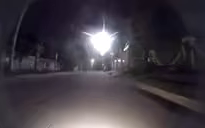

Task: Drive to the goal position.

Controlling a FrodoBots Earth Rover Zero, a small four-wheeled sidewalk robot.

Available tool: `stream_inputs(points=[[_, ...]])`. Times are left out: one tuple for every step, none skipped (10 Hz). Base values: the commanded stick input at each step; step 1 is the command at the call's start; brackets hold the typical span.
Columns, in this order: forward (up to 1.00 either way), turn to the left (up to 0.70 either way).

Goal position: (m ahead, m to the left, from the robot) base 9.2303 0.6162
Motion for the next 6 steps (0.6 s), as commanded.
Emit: stream_inputs(points=[[0.70,0.00],[0.70,0.00],[0.70,0.00],[0.70,-0.02],[0.70,-0.13],[0.70,-0.35]])
